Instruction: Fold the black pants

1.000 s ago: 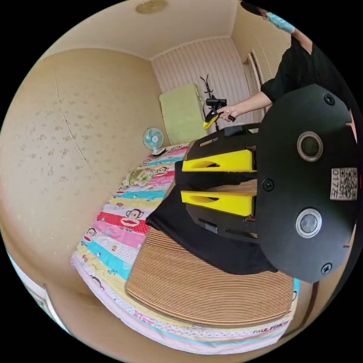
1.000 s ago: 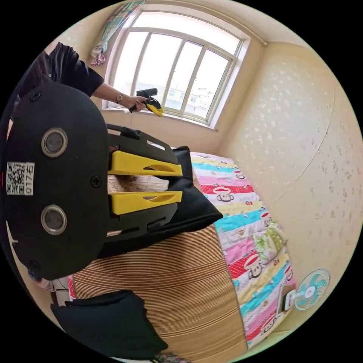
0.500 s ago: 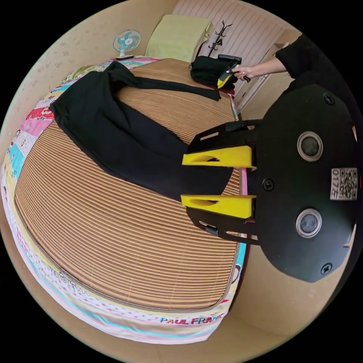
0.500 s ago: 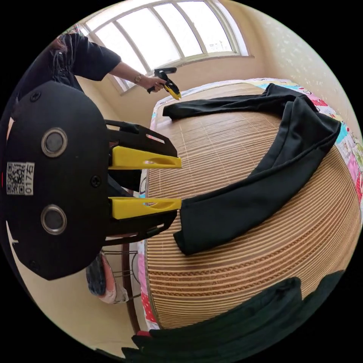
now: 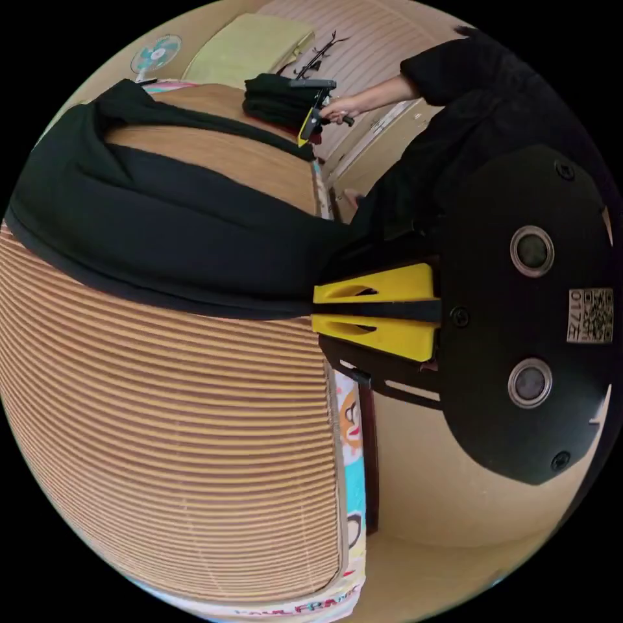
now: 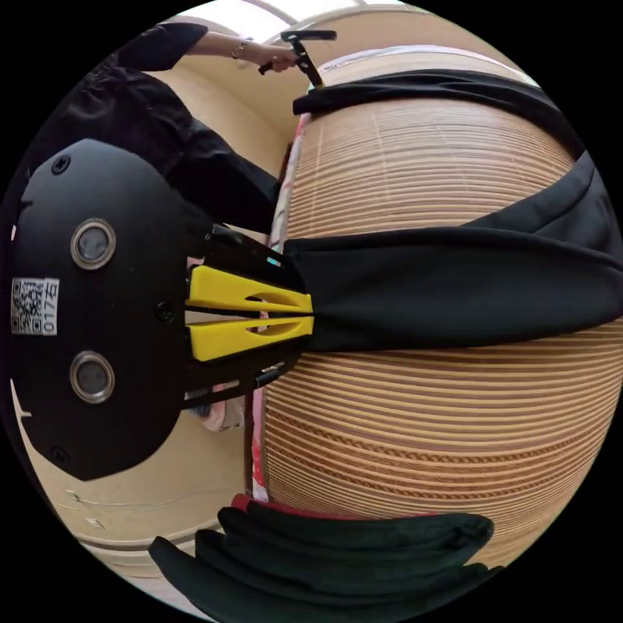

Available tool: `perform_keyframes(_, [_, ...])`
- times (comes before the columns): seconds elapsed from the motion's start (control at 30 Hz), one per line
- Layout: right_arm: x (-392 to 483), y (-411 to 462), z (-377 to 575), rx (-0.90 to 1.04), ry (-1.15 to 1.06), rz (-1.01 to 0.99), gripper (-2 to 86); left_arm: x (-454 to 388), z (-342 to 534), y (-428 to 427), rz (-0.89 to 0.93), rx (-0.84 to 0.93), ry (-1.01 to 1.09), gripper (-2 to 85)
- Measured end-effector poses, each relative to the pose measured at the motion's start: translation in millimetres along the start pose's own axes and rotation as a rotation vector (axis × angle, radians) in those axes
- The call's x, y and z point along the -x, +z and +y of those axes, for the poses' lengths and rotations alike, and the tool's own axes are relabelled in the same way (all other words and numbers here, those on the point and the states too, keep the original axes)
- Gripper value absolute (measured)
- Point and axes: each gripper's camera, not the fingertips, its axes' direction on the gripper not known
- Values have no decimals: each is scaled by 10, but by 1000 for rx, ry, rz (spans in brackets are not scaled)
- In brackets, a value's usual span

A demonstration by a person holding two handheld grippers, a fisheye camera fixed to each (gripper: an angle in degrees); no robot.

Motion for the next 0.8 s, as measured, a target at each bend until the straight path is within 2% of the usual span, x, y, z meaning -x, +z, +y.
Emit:
perform_keyframes(0.03, [-114, -39, 356, -9, -48, -258, 14, -10, 185, 1, 109, -5, 42, 28])
perform_keyframes(0.07, [-168, -85, 548, -29, -109, -439, 13, -30, 565, -56, 323, -33, 107, 27])
perform_keyframes(0.1, [-292, -231, 973, -110, -253, -794, 11, -56, 951, -203, 507, -97, 166, 28])
perform_keyframes(0.13, [-455, -387, 1378, -201, -326, -1007, 9, -70, 1137, -301, 575, -138, 190, 28])
perform_keyframes(0.17, [-546, -469, 1570, -251, -343, -1090, 8, -113, 1538, -558, 695, -252, 258, 29])
perform_keyframes(0.23, [-867, -888, 2304, -507, -438, -1323, 6, -190, 2126, -1004, 814, -436, 367, 30])
perform_keyframes(0.3, [-1041, -1223, 2822, -705, -564, -1380, 6, -319, 2828, -1552, 880, -622, 548, 32])
perform_keyframes(0.33, [-1136, -1374, 3106, -792, -638, -1400, 6, -348, 2983, -1661, 891, -648, 594, 32])
perform_keyframes(0.47, [-1235, -1527, 3783, -955, -785, -1468, 6, -544, 3980, -2051, 953, -805, 831, 35])
perform_keyframes(0.6, [-953, -1863, 4449, -1130, -1106, -1439, 5, -731, 4817, -2286, 1095, -1028, 1102, 36])
perform_keyframes(0.7, [-805, -2193, 4871, -1278, -1317, -1409, 5, -934, 5269, -2524, 1136, -1098, 1306, 35])
perform_keyframes(0.8, [-766, -2481, 5332, -1397, -1477, -1364, 4, -1216, 5773, -2671, 1103, -1110, 1505, 35])
